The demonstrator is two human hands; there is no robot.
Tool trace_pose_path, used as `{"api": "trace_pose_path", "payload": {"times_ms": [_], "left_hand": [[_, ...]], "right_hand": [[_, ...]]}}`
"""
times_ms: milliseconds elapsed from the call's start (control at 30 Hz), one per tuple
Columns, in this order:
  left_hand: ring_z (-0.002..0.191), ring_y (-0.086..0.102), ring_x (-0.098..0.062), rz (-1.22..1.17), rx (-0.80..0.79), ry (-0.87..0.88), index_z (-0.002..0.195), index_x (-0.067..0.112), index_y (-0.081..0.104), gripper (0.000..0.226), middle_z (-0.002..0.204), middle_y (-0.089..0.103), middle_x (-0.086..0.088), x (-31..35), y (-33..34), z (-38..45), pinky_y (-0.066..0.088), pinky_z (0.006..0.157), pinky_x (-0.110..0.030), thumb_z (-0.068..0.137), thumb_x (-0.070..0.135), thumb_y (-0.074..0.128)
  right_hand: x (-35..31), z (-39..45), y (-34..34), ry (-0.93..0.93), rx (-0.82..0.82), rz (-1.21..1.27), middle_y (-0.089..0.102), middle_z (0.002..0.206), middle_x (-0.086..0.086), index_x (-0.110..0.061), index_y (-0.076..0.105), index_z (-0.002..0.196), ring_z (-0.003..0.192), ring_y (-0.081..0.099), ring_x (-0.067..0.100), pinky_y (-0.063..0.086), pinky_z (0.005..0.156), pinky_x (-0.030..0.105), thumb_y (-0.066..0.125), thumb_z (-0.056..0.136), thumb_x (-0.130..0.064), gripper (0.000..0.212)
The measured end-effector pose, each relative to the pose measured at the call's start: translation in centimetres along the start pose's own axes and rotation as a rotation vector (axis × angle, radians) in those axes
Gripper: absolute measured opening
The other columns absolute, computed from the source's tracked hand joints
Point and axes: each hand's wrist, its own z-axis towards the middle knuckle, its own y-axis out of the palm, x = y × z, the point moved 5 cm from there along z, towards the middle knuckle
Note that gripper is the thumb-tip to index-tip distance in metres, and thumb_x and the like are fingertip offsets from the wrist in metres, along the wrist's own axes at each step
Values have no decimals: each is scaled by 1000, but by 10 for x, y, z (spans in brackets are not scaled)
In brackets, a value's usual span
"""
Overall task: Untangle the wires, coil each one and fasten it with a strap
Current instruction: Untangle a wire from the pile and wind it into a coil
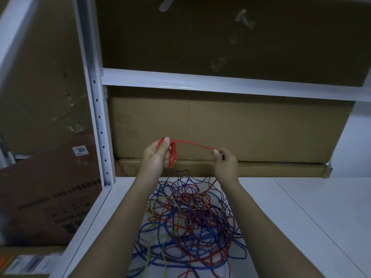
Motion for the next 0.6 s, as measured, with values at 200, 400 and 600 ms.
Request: {"api": "trace_pose_path", "payload": {"times_ms": [200,400,600], "left_hand": [[40,24,-7,-22,26,22,68,18,44,36,47,30,8,28,7,11,20,43,-19,103,25,40],[40,24,-7,-42,-67,102,73,15,48,35,45,30,8,59,22,24,21,43,-19,103,29,38],[35,23,-2,-575,-233,10,75,10,49,34,43,29,11,55,11,9,17,40,-17,94,36,40]], "right_hand": [[-74,37,20,260,-211,590,39,58,-13,-22,62,99,53,33,4,26,50,21,42,102,-34,24],[-153,49,11,55,-435,1237,21,39,-9,-22,53,82,33,17,4,13,38,18,40,101,-30,25],[-102,41,19,-271,-204,-148,56,67,-12,-20,66,89,62,51,4,38,56,22,52,98,-28,18]]}}
